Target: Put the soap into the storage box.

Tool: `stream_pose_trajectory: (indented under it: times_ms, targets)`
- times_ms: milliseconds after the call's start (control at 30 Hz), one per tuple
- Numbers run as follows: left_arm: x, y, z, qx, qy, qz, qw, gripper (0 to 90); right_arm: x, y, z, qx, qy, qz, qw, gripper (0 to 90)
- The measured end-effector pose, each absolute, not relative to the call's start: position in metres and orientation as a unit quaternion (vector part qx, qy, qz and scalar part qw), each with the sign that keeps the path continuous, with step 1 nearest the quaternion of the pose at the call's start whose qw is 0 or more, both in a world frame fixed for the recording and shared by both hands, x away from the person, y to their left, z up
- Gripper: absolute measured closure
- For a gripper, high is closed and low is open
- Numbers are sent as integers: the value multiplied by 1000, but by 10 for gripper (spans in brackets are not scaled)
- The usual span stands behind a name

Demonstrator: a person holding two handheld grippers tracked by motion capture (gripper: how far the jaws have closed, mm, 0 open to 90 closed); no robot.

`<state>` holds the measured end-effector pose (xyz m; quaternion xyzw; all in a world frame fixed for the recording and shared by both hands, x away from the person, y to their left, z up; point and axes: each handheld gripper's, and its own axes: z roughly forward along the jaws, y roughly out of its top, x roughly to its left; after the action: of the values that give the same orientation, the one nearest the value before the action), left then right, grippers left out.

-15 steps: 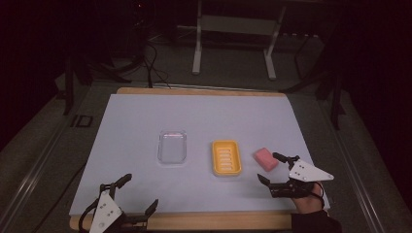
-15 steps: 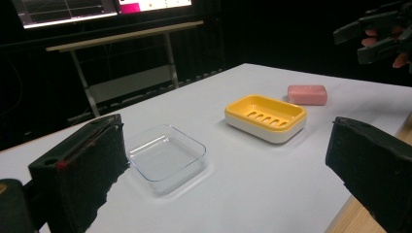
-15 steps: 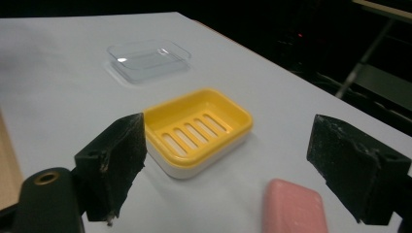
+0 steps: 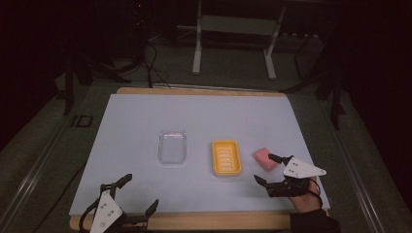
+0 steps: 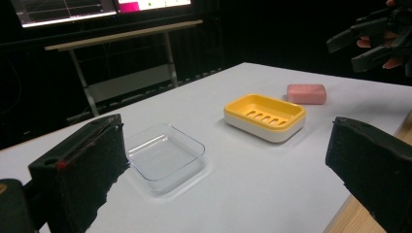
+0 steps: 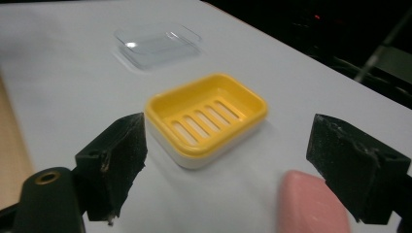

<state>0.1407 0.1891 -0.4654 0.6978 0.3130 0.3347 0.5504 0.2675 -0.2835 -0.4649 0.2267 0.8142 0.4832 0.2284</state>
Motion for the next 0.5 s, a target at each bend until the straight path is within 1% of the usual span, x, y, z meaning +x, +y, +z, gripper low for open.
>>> stream_pose_trajectory:
  times_ms: [67, 133, 200, 233, 333, 400, 500]
  targets:
    - [141, 189, -465, 698, 314, 335, 549, 18, 269, -284, -465, 239, 814, 483, 216, 132]
    - [141, 189, -466, 699, 314, 335, 549, 18, 270, -284, -465, 249, 817, 473, 218, 131]
    - [141, 189, -466, 699, 315, 335, 548, 18, 274, -287, -464, 266, 824, 456, 207, 124]
    - [141, 189, -466, 699, 315, 336, 548, 18, 275, -288, -464, 271, 826, 448, 211, 124]
    - [141, 189, -466, 699, 316, 335, 547, 18, 280, -292, -467, 270, 840, 422, 210, 125]
    - [141, 189, -466, 699, 316, 335, 547, 18, 282, -294, -470, 271, 847, 411, 199, 125]
    - [141, 188, -466, 700, 315, 336, 546, 18, 283, -295, -471, 275, 850, 403, 196, 128]
